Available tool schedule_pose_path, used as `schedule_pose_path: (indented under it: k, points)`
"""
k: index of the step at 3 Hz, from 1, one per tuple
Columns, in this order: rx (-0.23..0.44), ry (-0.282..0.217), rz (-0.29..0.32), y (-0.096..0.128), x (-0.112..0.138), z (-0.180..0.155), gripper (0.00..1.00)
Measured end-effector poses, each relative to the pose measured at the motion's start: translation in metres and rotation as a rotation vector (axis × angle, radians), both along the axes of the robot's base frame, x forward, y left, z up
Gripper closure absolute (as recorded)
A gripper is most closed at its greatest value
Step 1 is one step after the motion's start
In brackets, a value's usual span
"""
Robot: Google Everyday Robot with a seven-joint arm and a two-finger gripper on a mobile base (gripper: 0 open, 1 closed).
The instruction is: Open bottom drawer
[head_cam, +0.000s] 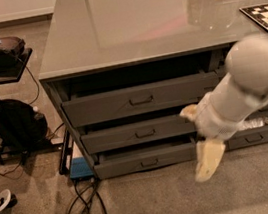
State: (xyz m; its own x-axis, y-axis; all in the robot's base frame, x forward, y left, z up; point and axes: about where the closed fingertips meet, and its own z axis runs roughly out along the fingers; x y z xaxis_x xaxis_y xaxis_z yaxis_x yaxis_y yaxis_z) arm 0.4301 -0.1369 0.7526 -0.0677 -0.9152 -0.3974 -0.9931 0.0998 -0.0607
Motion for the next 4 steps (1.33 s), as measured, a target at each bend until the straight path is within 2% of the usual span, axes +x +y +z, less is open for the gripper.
schedule_pose_path:
  k: [1,2,3,4]
  points:
    - [0.073,0.058,0.031,0.019,-0.001,-0.101,0.0]
    - [0.143,0.008,0.048,0.038,0.029,-0.18,0.0]
    - [0.236,-0.076,-0.001,0.054,0.077,-0.236,0.0]
    - [0.236,-0.076,-0.001,0.054,0.077,-0.236,0.0]
